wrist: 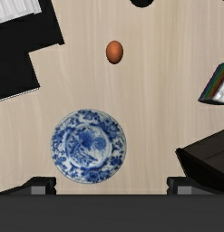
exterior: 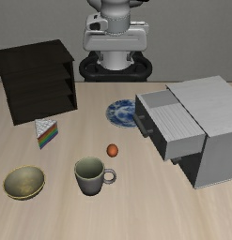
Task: Pick up the cake and place it on the top of the cabinet
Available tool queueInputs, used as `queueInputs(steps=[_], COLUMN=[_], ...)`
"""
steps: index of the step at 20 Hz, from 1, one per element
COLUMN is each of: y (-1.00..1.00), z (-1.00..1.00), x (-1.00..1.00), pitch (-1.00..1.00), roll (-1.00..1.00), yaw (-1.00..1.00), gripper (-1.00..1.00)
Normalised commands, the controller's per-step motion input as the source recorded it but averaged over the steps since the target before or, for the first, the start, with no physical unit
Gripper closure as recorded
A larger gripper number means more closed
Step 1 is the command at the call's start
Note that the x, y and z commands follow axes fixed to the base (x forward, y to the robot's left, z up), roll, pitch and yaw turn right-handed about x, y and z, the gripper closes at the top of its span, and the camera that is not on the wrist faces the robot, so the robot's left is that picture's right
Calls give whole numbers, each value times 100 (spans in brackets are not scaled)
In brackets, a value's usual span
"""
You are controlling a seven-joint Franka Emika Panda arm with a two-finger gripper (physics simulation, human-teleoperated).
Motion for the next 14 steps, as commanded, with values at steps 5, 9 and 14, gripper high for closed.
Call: queueInputs(steps=[5, 9, 14], y=[-100, -100, -100], z=[0, 0, 0], x=[0, 0, 0], pitch=[0, 0, 0], roll=[0, 0, 0], yaw=[0, 0, 0], gripper=[-100, -100, -100])
